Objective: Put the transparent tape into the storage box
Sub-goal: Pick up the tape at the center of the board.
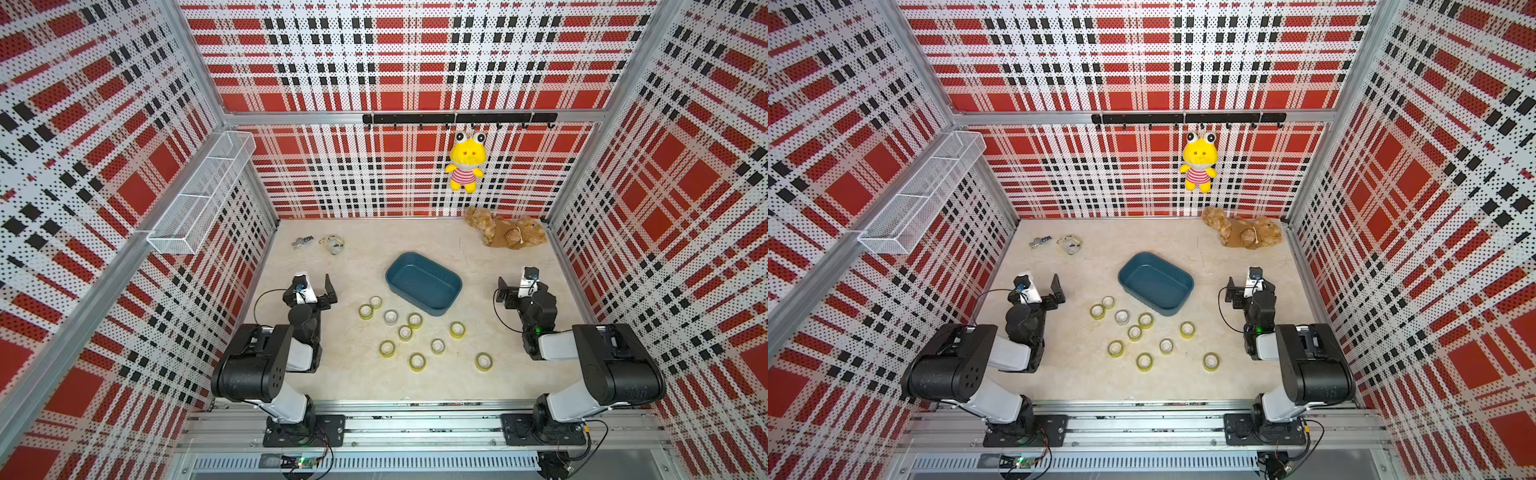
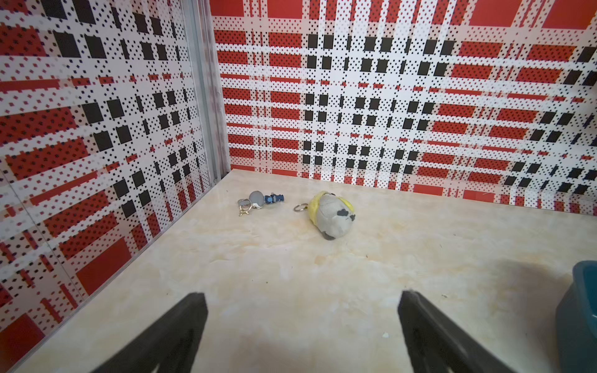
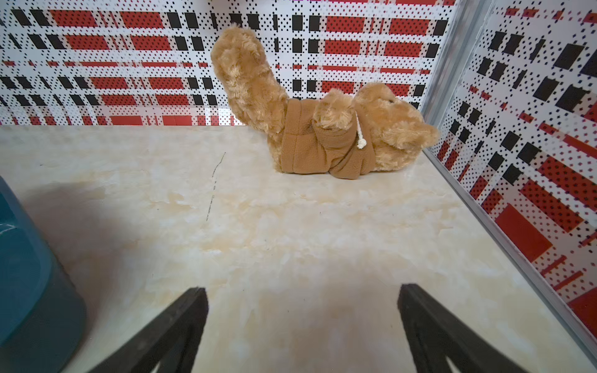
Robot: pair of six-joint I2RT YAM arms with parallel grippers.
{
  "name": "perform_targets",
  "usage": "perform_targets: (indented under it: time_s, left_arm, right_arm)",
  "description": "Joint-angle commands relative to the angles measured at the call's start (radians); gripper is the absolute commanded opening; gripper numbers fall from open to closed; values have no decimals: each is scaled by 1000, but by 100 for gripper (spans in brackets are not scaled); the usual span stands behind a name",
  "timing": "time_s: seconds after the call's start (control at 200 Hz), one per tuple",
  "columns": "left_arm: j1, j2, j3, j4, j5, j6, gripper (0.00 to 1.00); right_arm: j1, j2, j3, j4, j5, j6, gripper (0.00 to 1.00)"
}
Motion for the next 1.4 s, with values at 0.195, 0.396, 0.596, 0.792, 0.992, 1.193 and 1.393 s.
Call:
perform_targets:
  time_s: [0.195,0.396,0.596,0.792,0.992,1.193,1.393]
  left_arm:
    - [6,-4,15,4,5,2,99]
    - [8,-3,15,4,9,1,99]
    - [17,-4,16,3,24,-6,99]
    - [-2,-38,9,-3,-48,-10,97]
    - [-136,-295,53,-310,-348,-7,100]
    - [-171,-471,212,-791,-357,-299,100]
    - [-281,-520,326,-1122,-304,-463,99]
  right_arm:
    - [-6,6,6,13,-3,-8,100]
    - [-6,6,6,13,-3,-8,100]
    - [-6,6,6,13,-5,-8,100]
    - [-6,3,4,16,-3,-9,100]
    - [6,-135,169,-374,122,43,100]
    - [6,-241,284,-711,114,158,100]
    - [6,-335,383,-1061,18,221,99]
